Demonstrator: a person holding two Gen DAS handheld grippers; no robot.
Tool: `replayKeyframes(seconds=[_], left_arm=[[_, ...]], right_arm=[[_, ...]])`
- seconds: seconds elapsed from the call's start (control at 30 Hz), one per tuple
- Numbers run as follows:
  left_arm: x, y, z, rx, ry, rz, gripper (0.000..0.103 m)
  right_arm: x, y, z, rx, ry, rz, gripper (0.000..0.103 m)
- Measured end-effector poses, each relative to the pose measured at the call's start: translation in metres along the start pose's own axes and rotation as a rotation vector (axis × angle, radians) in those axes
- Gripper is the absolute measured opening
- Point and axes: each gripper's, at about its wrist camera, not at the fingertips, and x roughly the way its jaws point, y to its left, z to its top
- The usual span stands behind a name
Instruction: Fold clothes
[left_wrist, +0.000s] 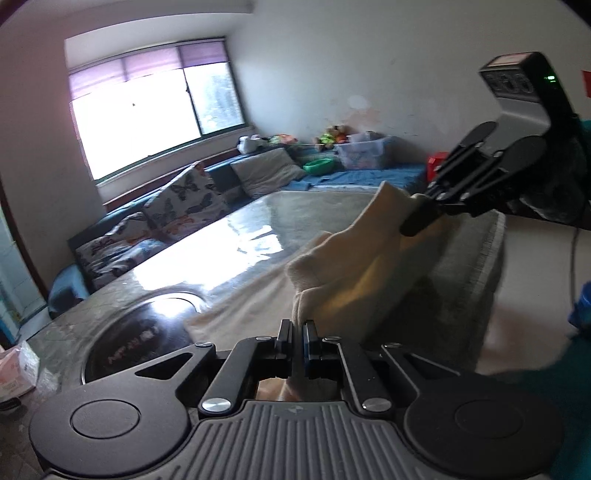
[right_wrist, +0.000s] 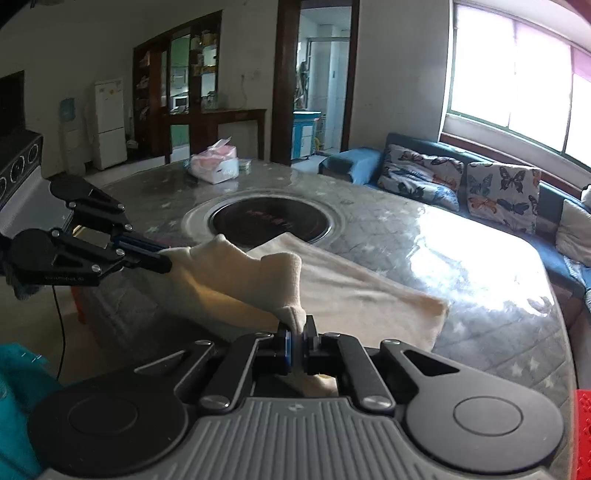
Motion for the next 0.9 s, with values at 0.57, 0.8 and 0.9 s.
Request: replayKeyframes(seconds=[0.57,0.8,0.9], left_arm=[[0.153,0.095,0.007,-0.177,0.165,0.232,0.006],[0.163,0.105,-0.003,-0.214,0.225,0.276,0.010],[0.151,0.105,0.005,-0.257,0.202,0.269,0.010]], right_arm=[[0.165,-0.078,0.063,0.070,0.088,-0.107,0.009],[0.187,-0.100,0.040,0.202,0.102,-0.166,0.022],[0.168,-0.100,0.038,0.214,0.057,-0.202,0.022]])
